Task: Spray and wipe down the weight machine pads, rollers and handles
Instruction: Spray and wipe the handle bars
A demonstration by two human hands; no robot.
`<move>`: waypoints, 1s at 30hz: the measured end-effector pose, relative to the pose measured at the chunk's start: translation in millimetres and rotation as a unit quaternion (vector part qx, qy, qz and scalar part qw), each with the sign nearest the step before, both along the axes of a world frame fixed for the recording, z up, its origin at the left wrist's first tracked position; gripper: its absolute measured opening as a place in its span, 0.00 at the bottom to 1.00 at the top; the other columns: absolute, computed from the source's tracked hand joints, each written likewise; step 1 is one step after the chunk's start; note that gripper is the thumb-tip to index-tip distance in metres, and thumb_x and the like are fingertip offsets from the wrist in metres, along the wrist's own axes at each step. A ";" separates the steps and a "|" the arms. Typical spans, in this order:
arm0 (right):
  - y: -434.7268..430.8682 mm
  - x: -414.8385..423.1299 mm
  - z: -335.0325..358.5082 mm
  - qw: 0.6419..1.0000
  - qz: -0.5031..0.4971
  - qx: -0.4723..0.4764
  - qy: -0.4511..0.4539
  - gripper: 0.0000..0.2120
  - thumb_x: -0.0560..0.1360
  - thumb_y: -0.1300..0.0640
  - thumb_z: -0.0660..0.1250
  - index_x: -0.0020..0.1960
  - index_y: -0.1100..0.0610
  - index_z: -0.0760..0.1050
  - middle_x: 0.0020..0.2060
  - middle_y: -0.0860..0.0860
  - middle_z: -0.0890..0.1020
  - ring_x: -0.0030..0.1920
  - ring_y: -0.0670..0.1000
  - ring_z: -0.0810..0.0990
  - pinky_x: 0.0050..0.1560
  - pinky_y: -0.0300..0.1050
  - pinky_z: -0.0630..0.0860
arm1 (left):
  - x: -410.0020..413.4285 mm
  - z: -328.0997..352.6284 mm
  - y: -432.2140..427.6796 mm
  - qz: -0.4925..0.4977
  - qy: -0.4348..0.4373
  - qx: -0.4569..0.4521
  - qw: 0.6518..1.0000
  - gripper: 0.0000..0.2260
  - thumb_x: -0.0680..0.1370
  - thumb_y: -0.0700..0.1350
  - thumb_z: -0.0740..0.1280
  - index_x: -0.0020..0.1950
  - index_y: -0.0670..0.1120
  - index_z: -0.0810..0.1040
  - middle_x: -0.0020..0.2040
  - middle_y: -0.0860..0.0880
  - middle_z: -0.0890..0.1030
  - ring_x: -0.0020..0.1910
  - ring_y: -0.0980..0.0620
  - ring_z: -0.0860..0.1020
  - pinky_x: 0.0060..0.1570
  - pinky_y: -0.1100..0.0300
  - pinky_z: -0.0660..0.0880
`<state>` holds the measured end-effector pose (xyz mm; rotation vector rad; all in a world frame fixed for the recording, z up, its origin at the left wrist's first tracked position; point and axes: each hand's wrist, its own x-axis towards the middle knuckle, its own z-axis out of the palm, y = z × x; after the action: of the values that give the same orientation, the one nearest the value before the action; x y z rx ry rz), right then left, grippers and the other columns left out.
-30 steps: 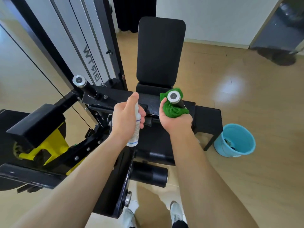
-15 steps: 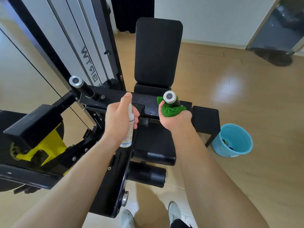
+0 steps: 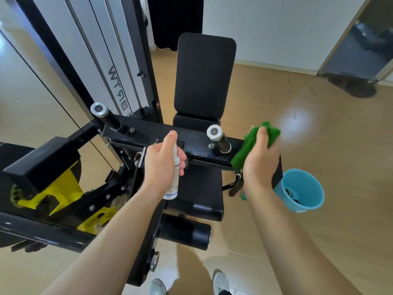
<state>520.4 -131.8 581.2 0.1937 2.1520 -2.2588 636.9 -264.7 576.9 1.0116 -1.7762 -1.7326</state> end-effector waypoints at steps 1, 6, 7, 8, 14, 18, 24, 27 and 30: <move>-3.2 -4.5 -4.8 0.998 0.044 -0.010 0.036 0.09 0.81 0.46 0.61 0.49 0.47 0.77 0.43 0.44 0.84 0.45 0.41 0.83 0.50 0.42 0.78 | -1.4 -1.2 0.7 0.002 -0.001 0.003 1.000 0.27 0.85 0.54 0.59 0.32 0.38 0.75 0.26 0.43 0.75 0.23 0.52 0.72 0.28 0.65 0.74; -34.6 -18.7 -31.8 0.967 0.216 0.034 0.129 0.19 0.82 0.47 0.56 0.38 0.44 0.79 0.33 0.40 0.80 0.38 0.43 0.77 0.46 0.46 0.74 | -9.0 -6.8 1.2 0.016 -0.004 0.022 1.000 0.27 0.85 0.55 0.60 0.32 0.39 0.76 0.26 0.44 0.75 0.23 0.50 0.72 0.28 0.62 0.75; -36.5 -26.2 -34.7 0.965 0.225 0.034 0.128 0.20 0.82 0.48 0.55 0.34 0.47 0.76 0.29 0.40 0.77 0.35 0.43 0.74 0.42 0.46 0.71 | -10.2 -7.7 0.2 0.017 -0.005 0.023 1.000 0.27 0.85 0.55 0.60 0.32 0.39 0.76 0.26 0.44 0.75 0.24 0.50 0.72 0.29 0.62 0.75; -36.5 -35.8 -37.1 0.964 0.236 0.042 0.119 0.21 0.81 0.48 0.56 0.31 0.49 0.72 0.27 0.41 0.73 0.32 0.43 0.70 0.39 0.46 0.68 | -11.5 -8.2 -1.4 0.017 -0.006 0.023 1.000 0.27 0.85 0.55 0.60 0.32 0.39 0.76 0.27 0.43 0.75 0.24 0.50 0.72 0.29 0.62 0.75; -41.7 -39.4 -23.7 0.959 0.253 0.053 0.118 0.18 0.79 0.50 0.60 0.32 0.51 0.66 0.26 0.42 0.70 0.32 0.45 0.68 0.38 0.43 0.68 | -11.4 -6.0 -17.1 0.029 -0.005 0.034 0.999 0.27 0.85 0.55 0.60 0.31 0.40 0.76 0.26 0.45 0.75 0.23 0.51 0.73 0.29 0.62 0.75; -50.8 -6.3 24.9 0.951 0.252 -0.017 0.177 0.21 0.80 0.49 0.60 0.35 0.63 0.70 0.26 0.49 0.71 0.29 0.51 0.70 0.32 0.46 0.68 | -2.9 -3.6 -37.1 0.050 0.004 0.050 0.997 0.27 0.85 0.56 0.60 0.32 0.40 0.76 0.26 0.45 0.76 0.24 0.51 0.73 0.29 0.62 0.75; -108.0 51.6 80.6 0.815 0.290 0.294 0.407 0.22 0.80 0.40 0.54 0.33 0.50 0.70 0.28 0.47 0.74 0.30 0.46 0.74 0.30 0.45 0.68 | 21.2 -4.2 -78.1 0.082 0.031 0.039 0.995 0.27 0.85 0.55 0.60 0.34 0.38 0.75 0.30 0.39 0.75 0.25 0.49 0.73 0.28 0.61 0.73; -151.1 56.2 67.8 0.882 0.301 0.269 0.242 0.23 0.81 0.39 0.55 0.33 0.51 0.69 0.30 0.46 0.76 0.33 0.47 0.76 0.36 0.45 0.70 | 40.7 -9.3 -101.1 0.101 0.042 0.026 0.994 0.27 0.85 0.55 0.61 0.32 0.38 0.75 0.27 0.41 0.75 0.23 0.48 0.72 0.27 0.59 0.74; -174.7 53.8 39.8 0.958 0.281 0.049 -0.041 0.19 0.82 0.43 0.59 0.39 0.54 0.75 0.34 0.48 0.79 0.38 0.51 0.79 0.42 0.47 0.75 | 65.0 -19.1 -124.0 0.129 0.048 -0.026 0.990 0.28 0.86 0.51 0.61 0.29 0.40 0.76 0.24 0.44 0.75 0.23 0.49 0.72 0.28 0.61 0.73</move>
<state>574.2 -306.4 621.0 -0.2839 1.9519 -1.7928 701.8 -388.6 557.8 1.0651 -1.5461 -1.5406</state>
